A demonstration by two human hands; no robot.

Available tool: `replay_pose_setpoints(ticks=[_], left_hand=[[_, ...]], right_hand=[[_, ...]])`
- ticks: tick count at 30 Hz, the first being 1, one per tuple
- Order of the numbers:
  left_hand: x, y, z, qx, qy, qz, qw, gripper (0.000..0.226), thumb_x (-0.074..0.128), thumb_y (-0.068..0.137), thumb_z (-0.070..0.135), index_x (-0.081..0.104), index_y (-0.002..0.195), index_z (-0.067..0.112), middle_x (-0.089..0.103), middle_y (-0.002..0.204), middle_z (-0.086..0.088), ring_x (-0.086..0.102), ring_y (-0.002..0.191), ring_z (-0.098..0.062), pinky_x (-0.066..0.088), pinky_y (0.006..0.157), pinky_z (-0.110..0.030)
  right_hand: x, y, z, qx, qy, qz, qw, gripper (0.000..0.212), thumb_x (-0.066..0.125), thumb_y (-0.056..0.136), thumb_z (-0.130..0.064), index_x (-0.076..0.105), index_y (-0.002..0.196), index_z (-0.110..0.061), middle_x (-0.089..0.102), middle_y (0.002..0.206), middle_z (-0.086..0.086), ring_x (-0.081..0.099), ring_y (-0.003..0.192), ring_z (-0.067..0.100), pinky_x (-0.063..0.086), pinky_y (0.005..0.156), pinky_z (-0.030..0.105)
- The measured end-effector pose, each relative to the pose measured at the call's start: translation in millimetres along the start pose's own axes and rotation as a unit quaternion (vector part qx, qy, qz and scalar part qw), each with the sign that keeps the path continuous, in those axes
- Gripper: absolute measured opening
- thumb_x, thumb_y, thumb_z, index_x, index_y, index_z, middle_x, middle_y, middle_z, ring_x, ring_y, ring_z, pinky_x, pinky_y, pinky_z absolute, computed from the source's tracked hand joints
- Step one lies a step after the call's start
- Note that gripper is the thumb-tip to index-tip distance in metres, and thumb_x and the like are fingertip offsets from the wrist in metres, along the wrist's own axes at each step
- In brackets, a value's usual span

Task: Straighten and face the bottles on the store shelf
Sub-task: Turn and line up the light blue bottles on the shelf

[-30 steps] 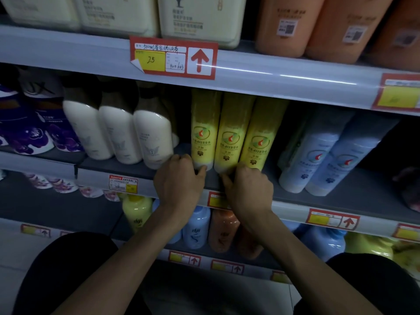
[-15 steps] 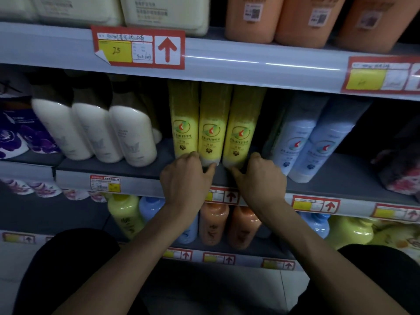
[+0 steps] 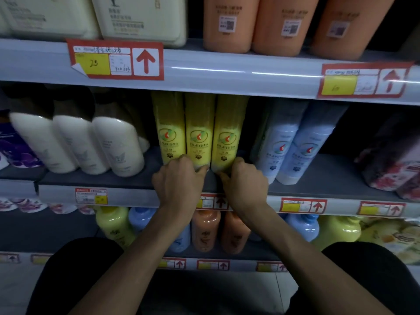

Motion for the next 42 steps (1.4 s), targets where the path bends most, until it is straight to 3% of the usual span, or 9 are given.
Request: replay_pose_setpoints(ticks=[4,9,14,19,23,27,32,42], left_hand=[[-1,-7,5,0.031,-0.004,0.001,1.000,0.038,0.062,0.096,0.056,0.072,0.087,0.019,0.075,0.086,-0.003,0.072,0.085,-0.029,0.034,0.065,-0.032],[2,-26,39,0.153,-0.077,-0.025,0.985,0.021,0.072,0.092,0.040,0.069,0.080,0.023,0.071,0.081,0.003,0.068,0.078,-0.022,0.035,0.060,-0.029],[1,-41,62,0.189,-0.154,-0.026,0.969,0.014,0.074,0.090,0.038,0.069,0.085,0.026,0.071,0.083,0.009,0.067,0.077,-0.015,0.053,0.063,-0.037],[17,-45,87,0.191,-0.221,-0.048,0.955,0.026,0.075,0.088,0.041,0.070,0.110,0.028,0.068,0.091,0.011,0.065,0.078,-0.013,0.056,0.069,-0.038],[36,-48,103,0.180,-0.218,-0.075,0.956,0.046,0.074,0.084,0.058,0.063,0.120,0.030,0.065,0.094,0.013,0.065,0.080,-0.015,0.057,0.068,-0.039],[45,-46,111,0.136,-0.193,-0.067,0.969,0.057,0.072,0.077,0.071,0.063,0.111,0.027,0.072,0.096,0.008,0.069,0.088,-0.020,0.056,0.070,-0.039],[53,-39,117,0.079,-0.147,-0.063,0.984,0.050,0.070,0.081,0.069,0.059,0.099,0.024,0.073,0.100,0.005,0.070,0.096,-0.027,0.047,0.068,-0.037],[62,-34,119,0.065,-0.155,-0.058,0.984,0.049,0.072,0.083,0.066,0.066,0.102,0.021,0.073,0.102,0.001,0.069,0.097,-0.028,0.056,0.074,-0.042]], right_hand=[[-7,-2,2,-0.013,0.033,-0.002,0.999,0.036,0.061,0.098,-0.048,0.058,0.107,-0.013,0.071,0.106,0.011,0.068,0.097,0.036,0.046,0.068,0.037],[-34,-20,12,-0.060,0.008,0.021,0.998,0.027,0.058,0.096,-0.045,0.062,0.106,-0.020,0.073,0.099,0.008,0.068,0.094,0.037,0.050,0.068,0.039],[-58,-29,60,-0.019,-0.003,0.034,0.999,0.032,0.064,0.090,-0.055,0.070,0.104,-0.026,0.076,0.095,0.000,0.069,0.095,0.034,0.056,0.076,0.040],[-76,-33,114,0.034,0.006,0.052,0.998,0.031,0.066,0.086,-0.058,0.070,0.090,-0.027,0.075,0.085,-0.001,0.070,0.088,0.031,0.054,0.070,0.038],[-81,-28,145,0.082,0.022,0.070,0.994,0.047,0.068,0.084,-0.064,0.059,0.097,-0.020,0.074,0.097,0.008,0.067,0.097,0.040,0.047,0.070,0.040],[-75,-17,153,0.096,0.033,0.063,0.993,0.062,0.072,0.081,-0.066,0.055,0.111,-0.014,0.072,0.106,0.012,0.066,0.104,0.041,0.049,0.075,0.043],[-68,-8,154,0.104,0.052,0.069,0.991,0.057,0.076,0.079,-0.065,0.058,0.103,-0.016,0.072,0.106,0.008,0.067,0.100,0.037,0.048,0.072,0.040],[-65,-6,158,0.118,0.093,0.059,0.987,0.050,0.079,0.080,-0.057,0.062,0.102,-0.016,0.071,0.103,0.007,0.067,0.097,0.034,0.055,0.077,0.041]])
Point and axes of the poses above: each hand's wrist, its own y-axis towards the middle knuckle, its own x-axis out of the palm, z = x × y, the point moved 10 cm from there along y, towards the middle knuckle
